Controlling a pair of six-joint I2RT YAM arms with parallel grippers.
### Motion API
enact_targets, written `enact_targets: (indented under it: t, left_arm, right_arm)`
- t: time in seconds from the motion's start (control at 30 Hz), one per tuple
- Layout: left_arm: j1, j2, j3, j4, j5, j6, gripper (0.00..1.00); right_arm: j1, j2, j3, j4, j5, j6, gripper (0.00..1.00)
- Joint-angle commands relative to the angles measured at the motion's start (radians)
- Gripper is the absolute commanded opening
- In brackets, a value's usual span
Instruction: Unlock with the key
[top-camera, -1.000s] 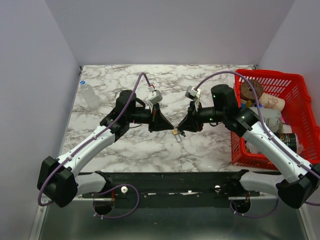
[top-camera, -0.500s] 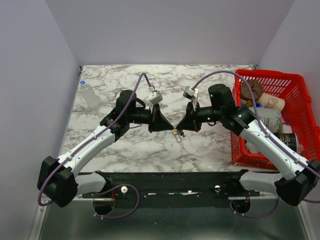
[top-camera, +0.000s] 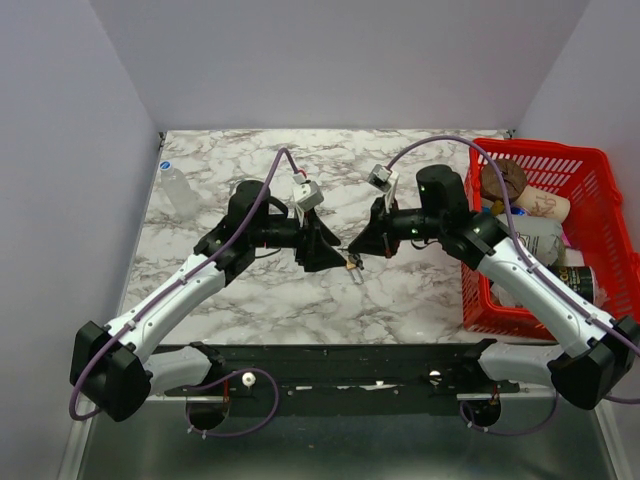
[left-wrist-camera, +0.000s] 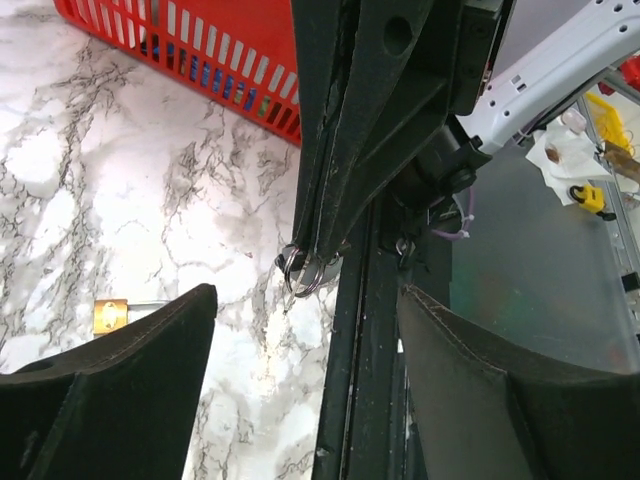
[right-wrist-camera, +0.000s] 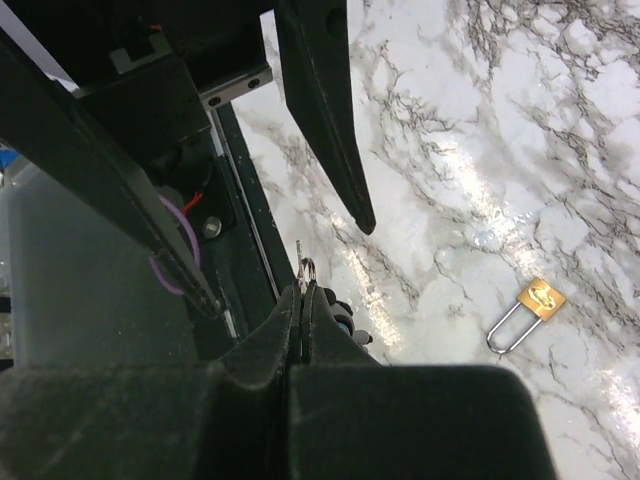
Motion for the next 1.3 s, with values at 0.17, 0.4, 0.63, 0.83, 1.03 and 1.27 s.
enact_targets:
  t: [0.17,0.4,0.63,0.83,1.03,1.27]
  left_arm:
    - [-0.004,-0.023,0.020,-0.006,-0.008,0.027,0.45]
    - [-0.004,-0.035,0.025,-0.037,-0.049,0.050,0.50]
    - [-0.004,-0.040,0.025,-0.042,-0.055,0.055,0.39]
    - [-0.003,-0.032,0.025,-0.033,-0.043,0.050,0.24]
    - [-0.003,-0.037,0.022,-0.034,-0.035,0.058,0.00]
    - [-0.006,-0.037,0.017,-0.031,-0.017,0.073,0.00]
  right_arm:
    - [-0.008,0.018,-0.022,0.070,-0.029,0.070,0.01]
    - [-0.013,0.015,-0.022,0.071,-0.022,0.075,0.01]
    - [-0.013,0.017,-0.024,0.072,-0.029,0.072,0.01]
    - [-0.013,0.017,-0.025,0.074,-0.036,0.072,0.01]
    - [-0.013,0.032,-0.033,0.067,-0.030,0.060,0.01]
    - [-0.013,0.029,-0.033,0.049,0.001,0.040,0.04]
